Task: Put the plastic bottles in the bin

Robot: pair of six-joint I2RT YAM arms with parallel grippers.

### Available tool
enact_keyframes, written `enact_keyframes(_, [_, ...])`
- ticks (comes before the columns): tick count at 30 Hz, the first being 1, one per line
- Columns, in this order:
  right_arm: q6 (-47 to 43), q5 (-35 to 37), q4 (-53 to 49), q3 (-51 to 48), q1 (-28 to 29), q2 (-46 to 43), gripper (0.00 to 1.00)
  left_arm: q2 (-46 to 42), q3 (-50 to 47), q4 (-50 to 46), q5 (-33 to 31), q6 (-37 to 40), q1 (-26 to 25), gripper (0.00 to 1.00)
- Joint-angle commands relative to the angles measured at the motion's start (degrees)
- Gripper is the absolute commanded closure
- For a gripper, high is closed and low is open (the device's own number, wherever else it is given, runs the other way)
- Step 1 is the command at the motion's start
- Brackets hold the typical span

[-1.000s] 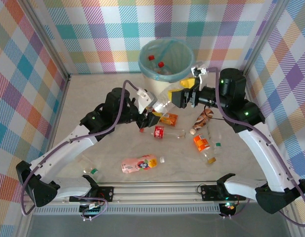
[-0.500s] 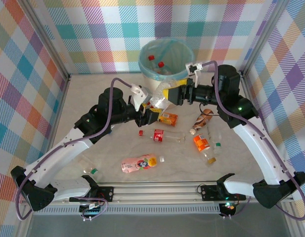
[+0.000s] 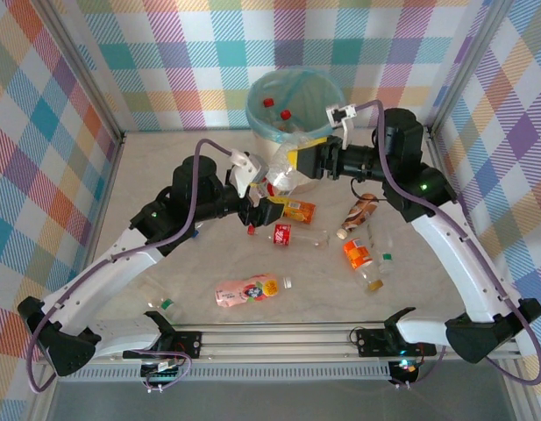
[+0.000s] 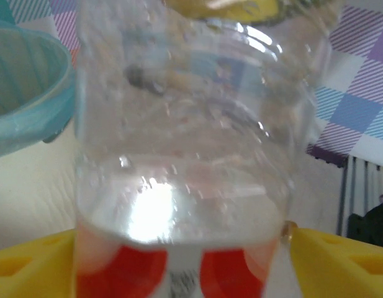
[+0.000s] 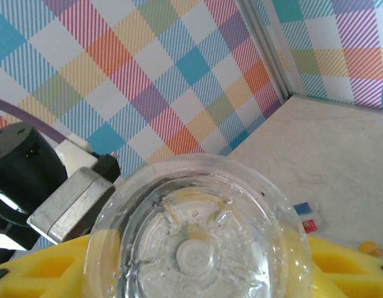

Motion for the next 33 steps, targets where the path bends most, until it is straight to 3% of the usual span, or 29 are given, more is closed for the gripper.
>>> enact_keyframes(1, [-1.6, 2.5, -0.5, 5.0, 0.1, 0.6, 0.46, -3.4, 0.4, -1.6, 1.8, 1.0, -0.3, 0.1])
enact_keyframes(7, [-10.4, 10.8, -6.7, 17.7, 0.1, 6.1, 0.45, -9.7, -2.4, -2.5, -1.8, 0.6, -0.3, 0.04])
enact_keyframes(20, [-30.6, 37.9, -13.2, 51.4, 0.0, 33.2, 0.44, -20.7, -8.2, -9.3, -14.7, 1.2, -0.3, 0.0])
enact_keyframes(25, [-33.1, 43.3, -15.5, 57.8, -0.4, 42.3, 0.41, -21.0, -8.8, -10.3, -16.7, 2.0, -0.3, 0.0])
enact_keyframes(33, [-30.0, 44.9, -19.7, 57.7, -2.1, 49.2, 0.4, -19.5, -9.2, -9.3, -19.0, 1.3, -0.1, 0.0])
